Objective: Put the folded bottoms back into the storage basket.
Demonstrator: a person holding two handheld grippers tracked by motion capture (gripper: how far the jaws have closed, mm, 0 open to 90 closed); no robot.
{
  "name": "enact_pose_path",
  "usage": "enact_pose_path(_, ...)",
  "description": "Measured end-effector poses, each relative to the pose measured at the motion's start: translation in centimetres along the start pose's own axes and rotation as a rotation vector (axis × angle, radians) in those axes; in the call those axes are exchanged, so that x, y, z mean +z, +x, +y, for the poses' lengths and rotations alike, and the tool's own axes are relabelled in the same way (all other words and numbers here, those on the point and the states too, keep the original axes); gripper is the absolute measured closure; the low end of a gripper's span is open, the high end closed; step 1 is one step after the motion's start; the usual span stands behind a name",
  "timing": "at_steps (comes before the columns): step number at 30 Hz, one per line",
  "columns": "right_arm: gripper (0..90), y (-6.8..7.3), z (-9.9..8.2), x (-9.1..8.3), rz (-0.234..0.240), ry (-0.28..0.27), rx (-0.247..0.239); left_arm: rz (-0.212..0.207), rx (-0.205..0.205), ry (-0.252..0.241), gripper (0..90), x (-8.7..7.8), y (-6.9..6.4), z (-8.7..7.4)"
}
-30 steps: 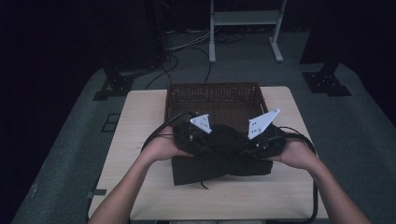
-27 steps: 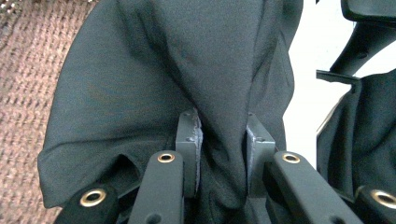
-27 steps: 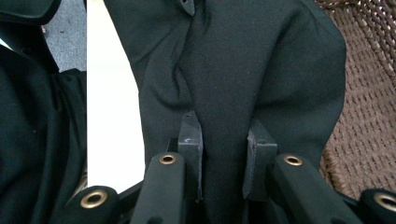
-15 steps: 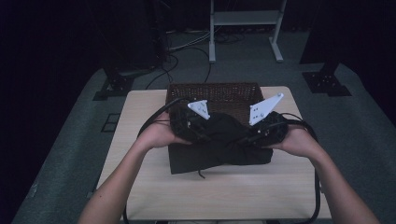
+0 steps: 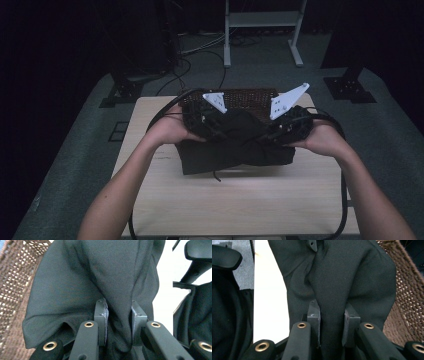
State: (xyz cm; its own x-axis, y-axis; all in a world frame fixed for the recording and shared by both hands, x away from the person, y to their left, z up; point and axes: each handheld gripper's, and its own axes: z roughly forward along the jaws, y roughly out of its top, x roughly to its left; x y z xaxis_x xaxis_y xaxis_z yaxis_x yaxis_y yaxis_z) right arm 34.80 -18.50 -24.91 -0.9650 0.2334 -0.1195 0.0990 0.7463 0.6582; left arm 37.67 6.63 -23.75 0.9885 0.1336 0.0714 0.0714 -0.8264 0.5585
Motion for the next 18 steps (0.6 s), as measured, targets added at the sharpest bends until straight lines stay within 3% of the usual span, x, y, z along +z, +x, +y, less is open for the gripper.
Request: enact_pose_path(18, 72.2, -1.5, 1.8, -2.3, -0.036, -0.026, 0.003, 0.006, 0.02, -0.007, 72.6, -2.2, 1.9, 2.1)
